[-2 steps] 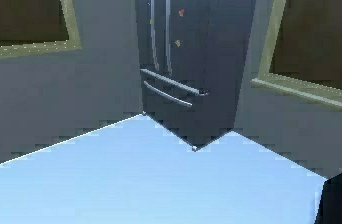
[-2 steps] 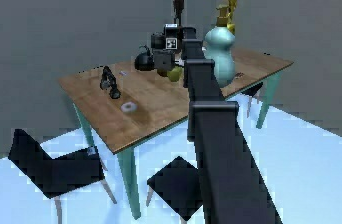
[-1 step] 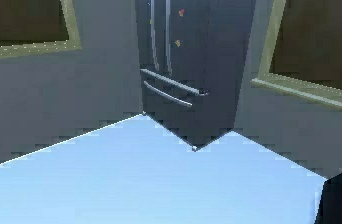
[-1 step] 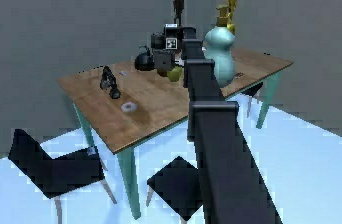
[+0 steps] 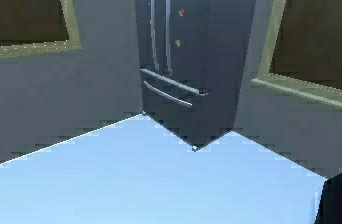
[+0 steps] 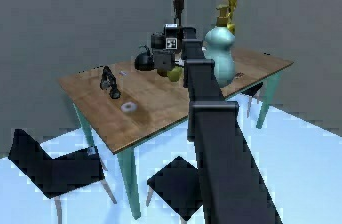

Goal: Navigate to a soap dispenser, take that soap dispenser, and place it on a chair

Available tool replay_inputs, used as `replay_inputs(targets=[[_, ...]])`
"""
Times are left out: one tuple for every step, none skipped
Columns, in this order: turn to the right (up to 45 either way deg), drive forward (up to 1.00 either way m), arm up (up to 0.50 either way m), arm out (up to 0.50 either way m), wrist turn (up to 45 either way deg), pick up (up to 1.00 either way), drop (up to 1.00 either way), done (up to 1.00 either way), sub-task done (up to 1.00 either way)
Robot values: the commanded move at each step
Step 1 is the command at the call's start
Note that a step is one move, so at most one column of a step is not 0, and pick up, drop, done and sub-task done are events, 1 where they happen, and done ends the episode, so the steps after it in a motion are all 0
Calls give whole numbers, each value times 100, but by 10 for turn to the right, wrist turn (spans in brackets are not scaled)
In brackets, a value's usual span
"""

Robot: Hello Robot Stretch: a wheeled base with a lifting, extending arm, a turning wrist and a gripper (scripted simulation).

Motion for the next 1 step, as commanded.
replay_inputs(targets=[[0, 0, 0, 0, 0, 0, 100, 0, 0]])
